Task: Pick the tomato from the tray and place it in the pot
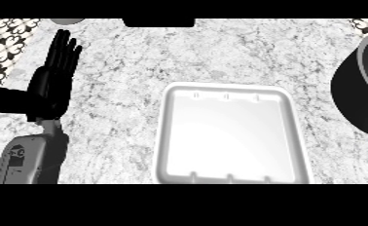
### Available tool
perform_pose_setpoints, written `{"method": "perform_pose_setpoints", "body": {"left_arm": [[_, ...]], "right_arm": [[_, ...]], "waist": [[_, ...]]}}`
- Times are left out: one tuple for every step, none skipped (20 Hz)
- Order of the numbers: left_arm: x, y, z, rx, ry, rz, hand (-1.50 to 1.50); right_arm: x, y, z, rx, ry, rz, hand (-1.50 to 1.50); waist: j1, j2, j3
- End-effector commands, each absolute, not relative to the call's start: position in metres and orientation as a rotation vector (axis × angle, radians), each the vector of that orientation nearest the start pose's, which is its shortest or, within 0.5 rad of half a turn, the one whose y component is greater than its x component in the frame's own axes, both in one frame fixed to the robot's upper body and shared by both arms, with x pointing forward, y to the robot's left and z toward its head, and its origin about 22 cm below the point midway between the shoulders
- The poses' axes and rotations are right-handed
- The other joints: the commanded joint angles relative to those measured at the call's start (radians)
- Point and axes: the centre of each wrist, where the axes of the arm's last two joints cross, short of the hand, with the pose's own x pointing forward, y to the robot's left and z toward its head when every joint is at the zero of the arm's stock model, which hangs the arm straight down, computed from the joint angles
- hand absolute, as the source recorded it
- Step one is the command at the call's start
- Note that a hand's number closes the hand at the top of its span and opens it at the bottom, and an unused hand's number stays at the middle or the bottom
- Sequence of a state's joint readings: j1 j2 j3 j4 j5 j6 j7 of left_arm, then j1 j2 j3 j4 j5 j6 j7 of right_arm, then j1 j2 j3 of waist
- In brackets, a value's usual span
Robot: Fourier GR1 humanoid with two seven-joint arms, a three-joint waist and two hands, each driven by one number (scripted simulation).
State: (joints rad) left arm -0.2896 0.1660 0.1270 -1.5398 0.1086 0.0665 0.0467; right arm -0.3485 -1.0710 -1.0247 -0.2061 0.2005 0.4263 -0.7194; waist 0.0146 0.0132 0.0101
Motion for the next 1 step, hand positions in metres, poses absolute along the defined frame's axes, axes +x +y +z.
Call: {"method": "perform_pose_setpoints", "body": {"left_arm": [[0.309, 0.2615, 0.0873, 0.098, -1.776, 0.052, 0.0]], "right_arm": [[0.123, -0.6454, 0.1198, -0.76, -1.782, -0.23, -1.5]], "waist": [[-0.005, -0.002, 0.003]]}}
